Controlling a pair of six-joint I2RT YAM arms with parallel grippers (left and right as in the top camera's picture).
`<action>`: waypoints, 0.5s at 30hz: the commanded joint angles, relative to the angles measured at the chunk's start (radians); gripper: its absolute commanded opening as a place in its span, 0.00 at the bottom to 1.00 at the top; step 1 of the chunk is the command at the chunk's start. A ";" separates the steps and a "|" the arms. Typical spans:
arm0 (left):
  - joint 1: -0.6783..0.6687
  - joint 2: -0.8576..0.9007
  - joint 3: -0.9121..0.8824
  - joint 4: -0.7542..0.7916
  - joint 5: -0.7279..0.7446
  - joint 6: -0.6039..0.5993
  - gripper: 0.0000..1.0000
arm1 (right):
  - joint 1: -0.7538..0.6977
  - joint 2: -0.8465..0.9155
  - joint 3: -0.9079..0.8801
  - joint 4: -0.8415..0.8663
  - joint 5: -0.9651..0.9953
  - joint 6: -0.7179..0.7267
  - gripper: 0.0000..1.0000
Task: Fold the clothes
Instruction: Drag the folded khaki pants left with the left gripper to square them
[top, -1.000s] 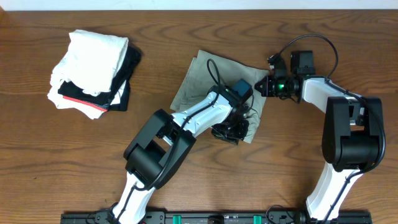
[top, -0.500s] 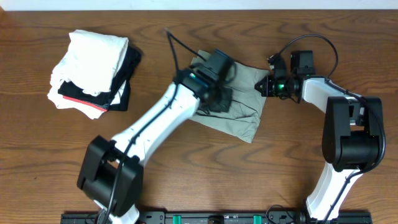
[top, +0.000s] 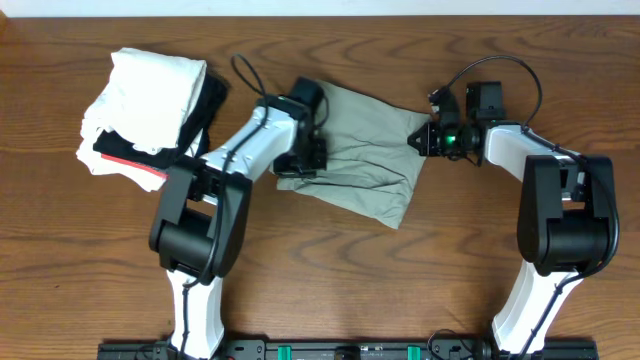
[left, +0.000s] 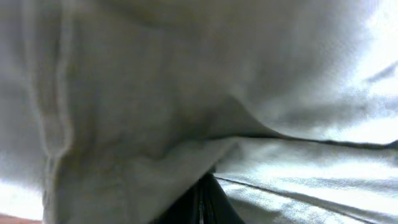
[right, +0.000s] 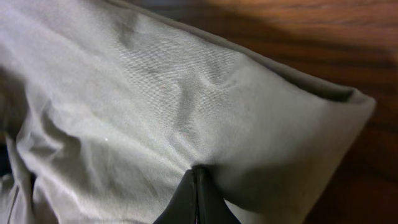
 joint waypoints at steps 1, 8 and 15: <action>0.064 -0.010 -0.005 -0.022 -0.035 0.016 0.06 | 0.001 0.058 -0.023 -0.018 0.095 -0.013 0.01; 0.066 -0.207 0.003 0.043 -0.003 0.023 0.07 | 0.001 0.058 -0.023 -0.017 0.095 -0.013 0.01; 0.063 -0.229 0.003 0.254 -0.002 -0.018 0.22 | 0.001 0.058 -0.023 -0.018 0.095 -0.013 0.01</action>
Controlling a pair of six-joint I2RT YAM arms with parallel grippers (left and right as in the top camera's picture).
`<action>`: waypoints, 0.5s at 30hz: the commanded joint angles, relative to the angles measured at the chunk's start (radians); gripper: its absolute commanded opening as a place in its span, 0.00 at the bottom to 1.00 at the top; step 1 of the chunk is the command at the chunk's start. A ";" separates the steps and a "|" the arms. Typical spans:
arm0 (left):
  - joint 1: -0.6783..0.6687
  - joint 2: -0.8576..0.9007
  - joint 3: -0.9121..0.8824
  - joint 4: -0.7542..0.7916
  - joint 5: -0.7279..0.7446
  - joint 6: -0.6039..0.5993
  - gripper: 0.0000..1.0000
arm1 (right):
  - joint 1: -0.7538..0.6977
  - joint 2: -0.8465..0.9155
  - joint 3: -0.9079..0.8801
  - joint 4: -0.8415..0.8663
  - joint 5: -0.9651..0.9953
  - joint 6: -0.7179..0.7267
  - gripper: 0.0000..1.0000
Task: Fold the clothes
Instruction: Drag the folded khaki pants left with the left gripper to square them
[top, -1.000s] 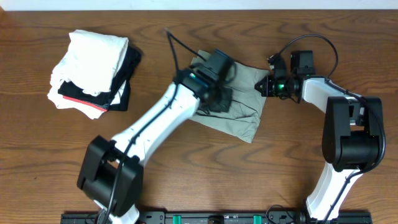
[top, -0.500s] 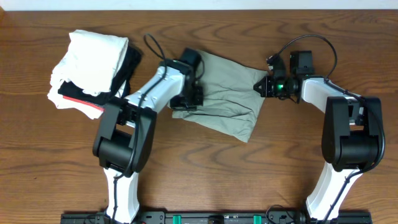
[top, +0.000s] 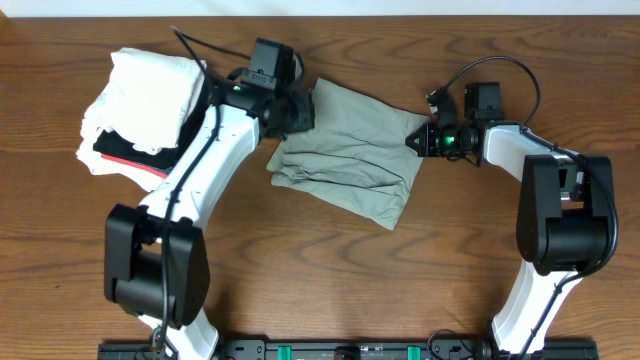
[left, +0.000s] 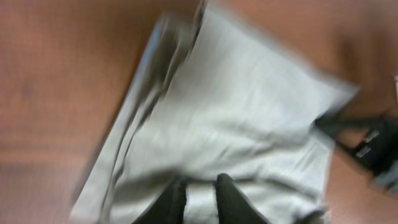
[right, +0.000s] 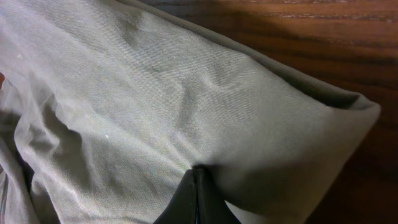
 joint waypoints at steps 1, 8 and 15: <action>0.000 0.048 0.001 0.044 -0.009 -0.035 0.22 | -0.001 0.056 -0.023 -0.017 0.105 -0.013 0.01; -0.012 0.198 0.001 0.184 -0.010 -0.101 0.29 | -0.001 0.056 -0.023 -0.017 0.105 -0.013 0.01; 0.006 0.312 0.001 0.265 -0.095 -0.099 0.29 | -0.001 0.056 -0.023 -0.022 0.105 -0.013 0.01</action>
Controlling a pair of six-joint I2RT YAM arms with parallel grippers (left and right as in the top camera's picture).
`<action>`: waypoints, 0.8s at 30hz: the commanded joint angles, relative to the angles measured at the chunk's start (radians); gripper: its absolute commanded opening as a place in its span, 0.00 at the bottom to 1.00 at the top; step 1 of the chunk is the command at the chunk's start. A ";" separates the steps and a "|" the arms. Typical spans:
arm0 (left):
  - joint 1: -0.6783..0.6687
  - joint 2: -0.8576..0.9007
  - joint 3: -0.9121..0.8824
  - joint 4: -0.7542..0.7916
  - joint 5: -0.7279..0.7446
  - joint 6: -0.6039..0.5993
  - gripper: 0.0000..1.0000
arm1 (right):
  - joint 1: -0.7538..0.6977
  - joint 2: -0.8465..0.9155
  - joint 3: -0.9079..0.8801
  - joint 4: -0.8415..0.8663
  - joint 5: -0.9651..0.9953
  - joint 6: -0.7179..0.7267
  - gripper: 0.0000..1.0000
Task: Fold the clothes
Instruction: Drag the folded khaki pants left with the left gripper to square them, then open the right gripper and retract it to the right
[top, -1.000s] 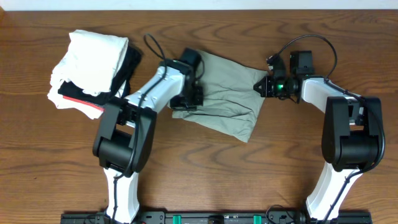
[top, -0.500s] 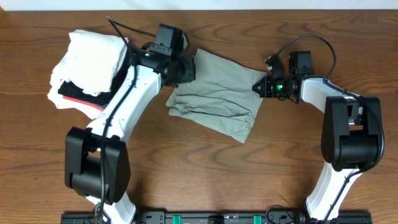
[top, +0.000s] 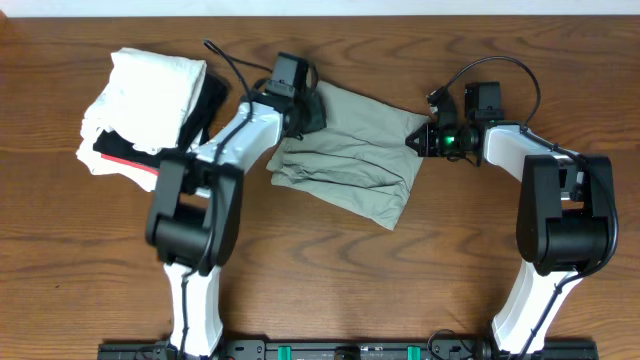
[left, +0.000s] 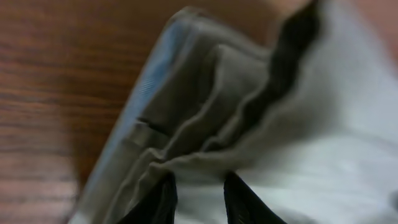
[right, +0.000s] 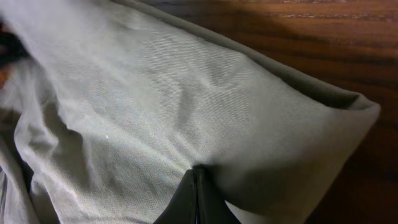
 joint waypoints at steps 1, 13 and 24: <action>0.020 -0.005 0.003 0.010 -0.060 -0.012 0.29 | -0.001 0.056 -0.023 -0.020 0.106 -0.013 0.01; 0.041 -0.247 0.012 -0.142 -0.061 0.150 0.54 | -0.012 -0.036 0.023 -0.093 0.105 -0.014 0.40; 0.040 -0.166 0.006 -0.357 -0.060 0.217 0.76 | -0.027 -0.382 0.049 -0.364 0.207 0.000 0.90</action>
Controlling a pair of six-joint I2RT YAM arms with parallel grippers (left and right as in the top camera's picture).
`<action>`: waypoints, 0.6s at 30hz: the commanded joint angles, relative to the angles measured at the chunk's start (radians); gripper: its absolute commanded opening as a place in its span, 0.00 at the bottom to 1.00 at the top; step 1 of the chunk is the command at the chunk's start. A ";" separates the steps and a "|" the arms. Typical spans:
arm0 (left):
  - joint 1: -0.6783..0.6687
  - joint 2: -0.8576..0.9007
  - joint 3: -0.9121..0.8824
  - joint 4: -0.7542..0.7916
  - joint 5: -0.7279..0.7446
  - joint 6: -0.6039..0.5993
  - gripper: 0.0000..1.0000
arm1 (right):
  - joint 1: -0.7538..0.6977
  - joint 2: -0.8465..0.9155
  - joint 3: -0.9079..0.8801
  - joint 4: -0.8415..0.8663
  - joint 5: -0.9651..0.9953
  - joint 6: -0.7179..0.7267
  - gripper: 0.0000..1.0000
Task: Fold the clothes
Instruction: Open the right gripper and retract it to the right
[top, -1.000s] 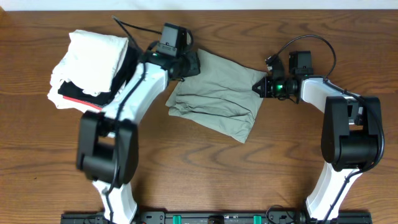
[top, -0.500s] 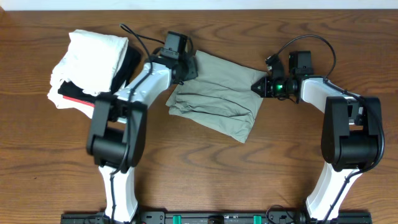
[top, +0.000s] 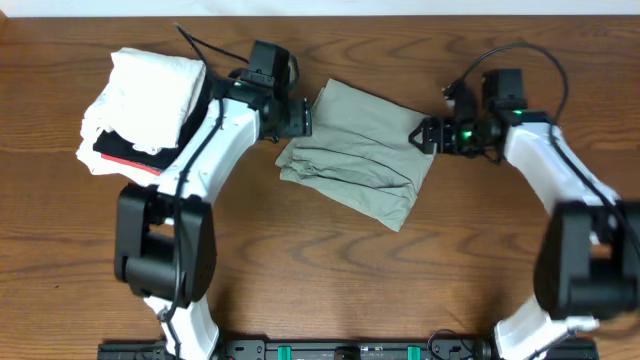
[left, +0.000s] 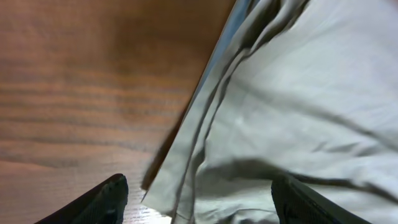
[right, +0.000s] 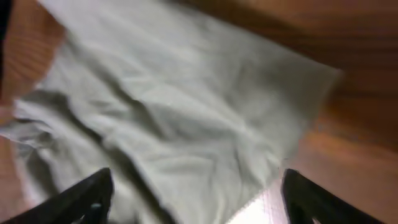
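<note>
A grey-green folded garment (top: 360, 150) lies on the wood table in the overhead view, rumpled along its left edge. My left gripper (top: 300, 120) stands open at the garment's upper left edge; its wrist view shows the layered cloth edge (left: 273, 112) between wide-spread fingers (left: 102, 202). My right gripper (top: 425, 135) is open just off the garment's right corner, and in its wrist view the cloth (right: 180, 118) lies below widely parted fingertips (right: 84, 199).
A pile of white, black and red clothes (top: 150, 105) sits at the table's upper left, close behind my left arm. Bare wooden tabletop (top: 330, 280) stretches in front of the garment.
Both grippers have opened. The right gripper let go of the garment's right corner and sits slightly back from it. The left gripper has drawn left, off the cloth's top edge.
My left gripper was shut on the cloth over the garment's left part, while the right held the right corner shut. The left then sat at the upper left edge with its fingers slightly apart. The right kept its hold until now, when both stand open and the garment lies flat.
</note>
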 joint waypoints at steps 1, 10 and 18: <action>-0.001 0.051 -0.004 -0.015 -0.008 0.029 0.76 | -0.016 -0.105 0.018 -0.051 0.084 0.002 0.94; -0.051 0.150 -0.004 -0.042 0.022 0.117 0.76 | -0.047 -0.161 0.010 -0.242 0.316 0.062 0.99; -0.066 0.158 -0.019 -0.040 0.021 0.119 0.77 | -0.060 -0.161 -0.033 -0.260 0.312 0.073 0.97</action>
